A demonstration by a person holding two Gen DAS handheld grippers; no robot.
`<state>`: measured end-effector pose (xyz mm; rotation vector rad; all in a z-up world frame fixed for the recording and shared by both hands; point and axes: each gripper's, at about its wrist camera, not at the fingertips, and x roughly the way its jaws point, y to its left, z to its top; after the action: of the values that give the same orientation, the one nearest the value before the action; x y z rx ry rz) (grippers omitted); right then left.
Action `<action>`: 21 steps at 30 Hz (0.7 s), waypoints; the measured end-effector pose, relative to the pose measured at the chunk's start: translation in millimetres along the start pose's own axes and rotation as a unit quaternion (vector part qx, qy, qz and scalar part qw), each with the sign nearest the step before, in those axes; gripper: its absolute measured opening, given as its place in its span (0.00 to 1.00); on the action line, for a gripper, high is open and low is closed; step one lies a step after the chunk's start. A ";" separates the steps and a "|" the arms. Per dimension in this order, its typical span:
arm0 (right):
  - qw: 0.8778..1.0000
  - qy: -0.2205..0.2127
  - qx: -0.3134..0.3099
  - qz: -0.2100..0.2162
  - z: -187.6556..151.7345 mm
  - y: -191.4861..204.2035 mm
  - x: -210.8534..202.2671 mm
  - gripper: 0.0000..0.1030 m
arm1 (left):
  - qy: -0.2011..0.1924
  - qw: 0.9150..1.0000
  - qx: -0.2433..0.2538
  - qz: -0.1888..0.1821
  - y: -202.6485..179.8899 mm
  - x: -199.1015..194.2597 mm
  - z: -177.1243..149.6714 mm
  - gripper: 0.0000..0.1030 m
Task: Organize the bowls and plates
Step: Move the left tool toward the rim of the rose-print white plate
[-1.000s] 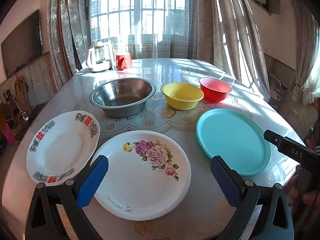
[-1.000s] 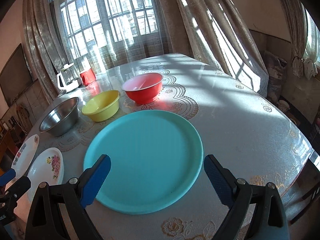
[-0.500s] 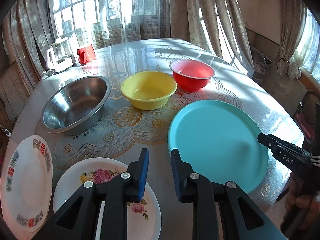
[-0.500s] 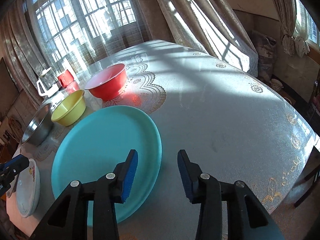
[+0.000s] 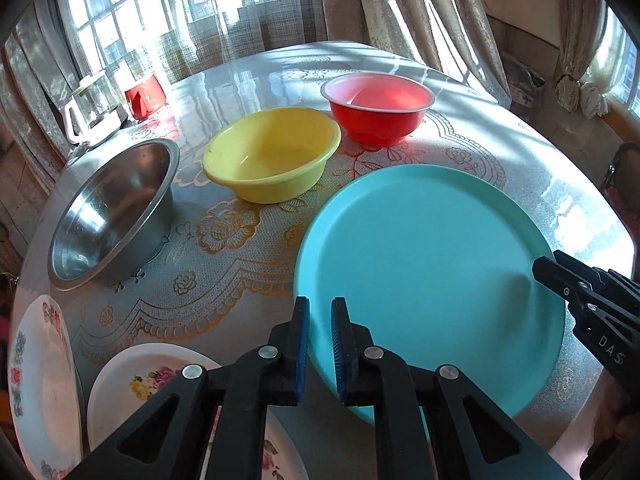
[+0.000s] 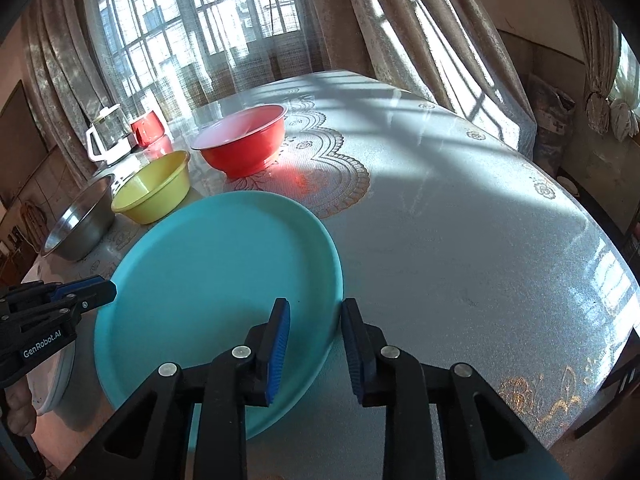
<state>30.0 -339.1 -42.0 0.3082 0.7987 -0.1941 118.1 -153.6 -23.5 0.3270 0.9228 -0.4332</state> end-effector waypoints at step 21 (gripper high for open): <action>0.997 0.024 -0.073 0.027 -21.8 38.2 -12.0 0.23 | -0.051 0.993 -0.099 -0.030 46.6 -41.2 -33.8 0.11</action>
<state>18.0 -295.1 -40.0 0.1970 0.8454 -0.0769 95.9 -89.0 -4.7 0.0951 0.8692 -0.4060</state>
